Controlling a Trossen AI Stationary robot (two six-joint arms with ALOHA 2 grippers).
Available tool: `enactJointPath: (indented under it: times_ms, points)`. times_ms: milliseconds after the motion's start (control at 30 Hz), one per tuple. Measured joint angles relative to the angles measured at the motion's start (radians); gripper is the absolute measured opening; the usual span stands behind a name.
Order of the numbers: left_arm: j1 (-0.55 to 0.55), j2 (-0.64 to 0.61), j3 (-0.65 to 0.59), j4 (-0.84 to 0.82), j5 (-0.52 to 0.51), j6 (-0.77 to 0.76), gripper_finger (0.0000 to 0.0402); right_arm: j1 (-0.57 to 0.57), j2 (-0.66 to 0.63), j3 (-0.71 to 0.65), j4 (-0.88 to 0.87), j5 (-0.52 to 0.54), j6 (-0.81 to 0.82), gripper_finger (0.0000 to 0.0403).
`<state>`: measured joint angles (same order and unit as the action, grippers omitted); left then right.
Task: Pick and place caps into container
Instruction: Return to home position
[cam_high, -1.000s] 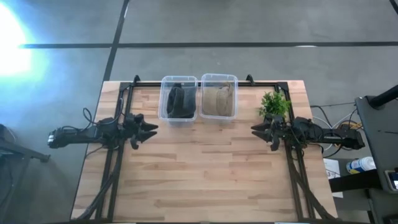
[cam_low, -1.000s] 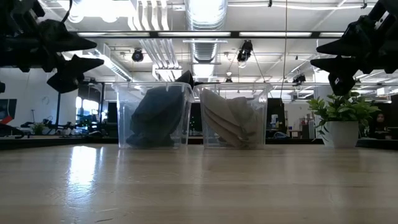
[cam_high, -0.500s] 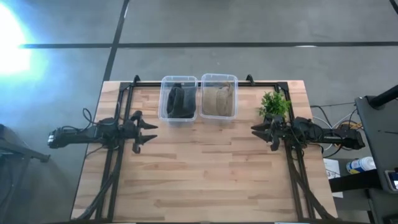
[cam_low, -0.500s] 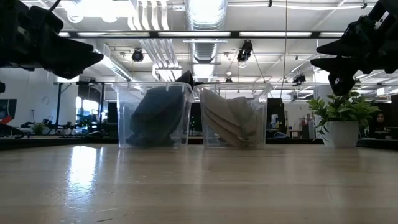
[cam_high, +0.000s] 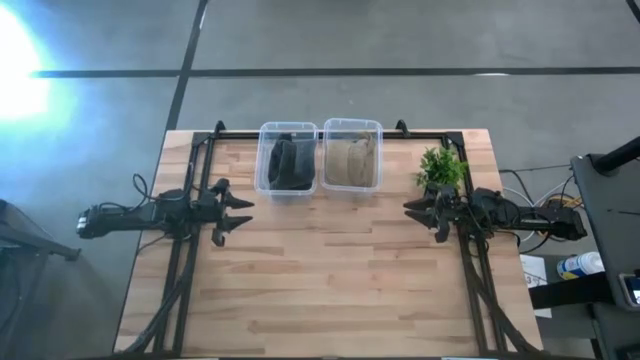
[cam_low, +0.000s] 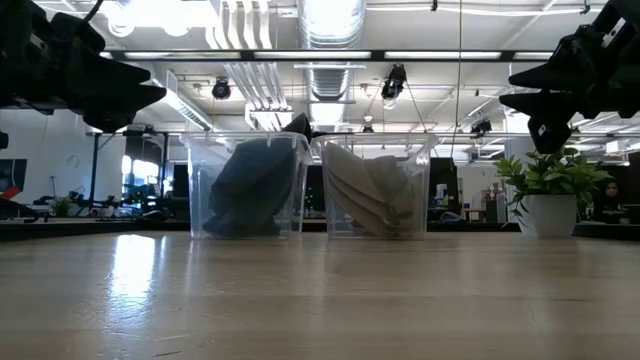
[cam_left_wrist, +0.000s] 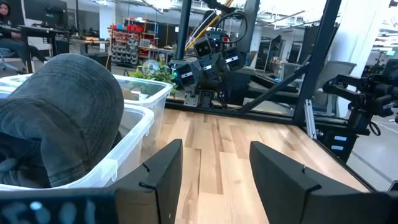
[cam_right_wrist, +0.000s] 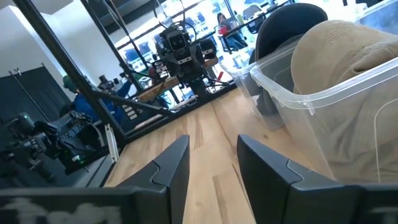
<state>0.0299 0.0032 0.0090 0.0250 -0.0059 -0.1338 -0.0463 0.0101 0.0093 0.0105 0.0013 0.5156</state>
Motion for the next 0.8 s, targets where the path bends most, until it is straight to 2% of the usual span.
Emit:
enactJointPath:
  times_ms: [400,600,800]
  points:
    - [0.000,0.000,0.001,0.001,0.000,-0.001,0.0181,0.003,-0.002,0.000,0.000,0.000,-0.005,0.0137]
    - [0.000,0.000,0.001,0.001,0.001,-0.001,0.0181,0.033,-0.010,0.001,0.004,0.002,-0.157,0.0130]
    - [0.000,0.000,0.001,0.000,0.001,-0.001,0.0181,0.066,-0.010,0.001,0.000,0.001,-0.390,0.0128]
